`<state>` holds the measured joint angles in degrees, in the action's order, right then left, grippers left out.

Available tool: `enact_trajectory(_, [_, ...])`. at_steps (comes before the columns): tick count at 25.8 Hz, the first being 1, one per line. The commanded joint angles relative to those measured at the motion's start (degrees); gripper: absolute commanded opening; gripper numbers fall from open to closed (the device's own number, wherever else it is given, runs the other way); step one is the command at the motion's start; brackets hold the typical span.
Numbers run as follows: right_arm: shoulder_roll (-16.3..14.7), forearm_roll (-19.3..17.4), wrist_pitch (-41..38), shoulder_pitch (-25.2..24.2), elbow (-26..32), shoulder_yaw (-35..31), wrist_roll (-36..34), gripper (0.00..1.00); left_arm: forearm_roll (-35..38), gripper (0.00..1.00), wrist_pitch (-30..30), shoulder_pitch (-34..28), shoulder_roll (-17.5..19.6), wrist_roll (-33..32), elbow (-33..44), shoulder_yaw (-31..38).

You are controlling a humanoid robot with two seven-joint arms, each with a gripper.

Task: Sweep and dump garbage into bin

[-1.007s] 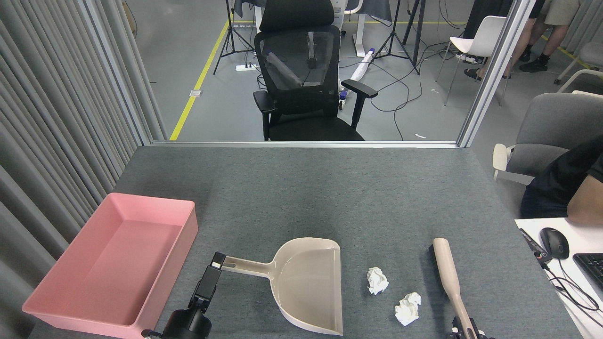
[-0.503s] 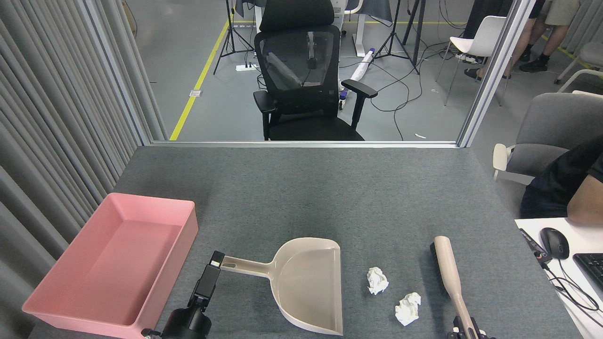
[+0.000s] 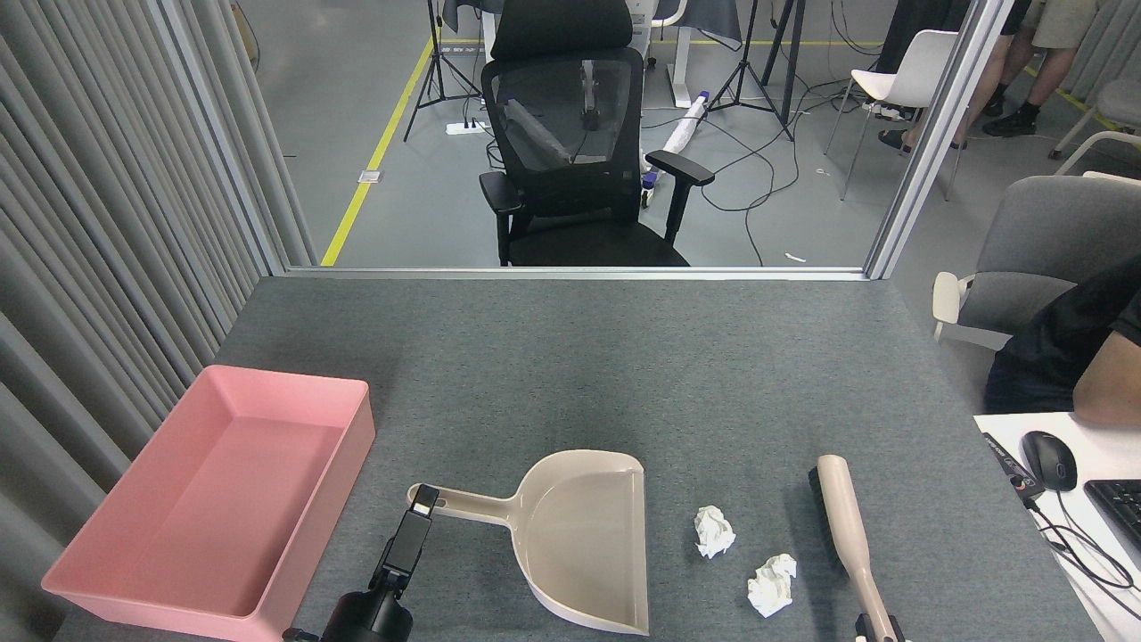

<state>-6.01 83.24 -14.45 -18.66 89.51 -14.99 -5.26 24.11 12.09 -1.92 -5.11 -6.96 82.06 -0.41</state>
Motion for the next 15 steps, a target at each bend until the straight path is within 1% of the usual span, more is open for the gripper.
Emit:
enact_trajectory(1, [0.6, 0.0, -0.8, -0.8, 0.5, 0.0, -0.3, 0.13, 0.0, 0.99, 0.0, 0.0, -0.1, 0.1, -0.3, -0.3])
enact_trajectory(7, [1.9, -0.1, -1.2, -3.1, 2.7, 0.0, -1.1, 0.13, 0.0, 0.99, 0.3, 0.1, -0.2, 1.5, -2.6, -1.7])
enact_trajectory(10, [1.8, -0.1, -1.1, -3.7, 2.8, 1.4, -1.2, 0.13, 0.0, 0.99, 0.0, 0.2, -0.2, 3.6, -3.5, -2.1])
enact_trajectory(15, [1.6, -0.1, -1.0, -3.8, 2.8, 1.6, -1.4, 0.13, 0.0, 0.99, 0.6, 1.5, -0.3, 3.8, -5.6, -2.1])
